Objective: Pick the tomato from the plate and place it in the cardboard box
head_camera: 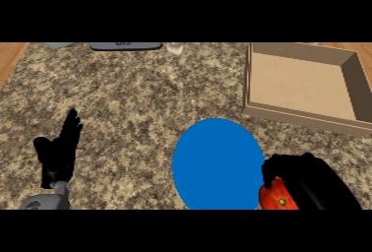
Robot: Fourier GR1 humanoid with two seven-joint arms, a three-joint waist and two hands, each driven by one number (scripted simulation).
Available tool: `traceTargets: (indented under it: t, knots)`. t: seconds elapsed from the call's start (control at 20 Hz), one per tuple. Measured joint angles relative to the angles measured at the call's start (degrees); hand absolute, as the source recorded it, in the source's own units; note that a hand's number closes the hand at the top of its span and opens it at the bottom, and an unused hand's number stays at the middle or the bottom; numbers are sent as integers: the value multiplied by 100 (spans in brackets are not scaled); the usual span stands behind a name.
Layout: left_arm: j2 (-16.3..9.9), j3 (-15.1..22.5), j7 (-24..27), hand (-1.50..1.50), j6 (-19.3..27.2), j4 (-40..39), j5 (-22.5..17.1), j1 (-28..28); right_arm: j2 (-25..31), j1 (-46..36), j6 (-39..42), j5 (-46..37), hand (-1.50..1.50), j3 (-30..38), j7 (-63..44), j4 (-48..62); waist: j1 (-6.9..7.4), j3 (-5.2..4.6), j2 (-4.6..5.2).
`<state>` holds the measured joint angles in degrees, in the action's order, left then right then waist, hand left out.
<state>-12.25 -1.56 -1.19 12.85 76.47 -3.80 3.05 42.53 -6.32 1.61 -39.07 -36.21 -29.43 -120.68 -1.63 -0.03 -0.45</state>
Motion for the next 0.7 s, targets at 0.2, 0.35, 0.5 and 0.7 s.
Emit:
traceTargets:
  t: [0.2,0.35,0.5,0.7]
  knots:
    - [53,38,-120,0,68,57,59,52,464,197,187,651,150,1011,-140,-988,20,1,10]
    - [75,49,-170,0,76,12,102,153,707,286,387,1231,150,1922,-156,-1275,43,0,20]
    - [131,85,-137,0,64,57,139,71,836,316,650,1579,150,2707,-96,-1287,82,2,26]
    - [165,28,16,0,-3,-188,149,189,831,157,851,1869,150,3539,352,-818,120,1,39]
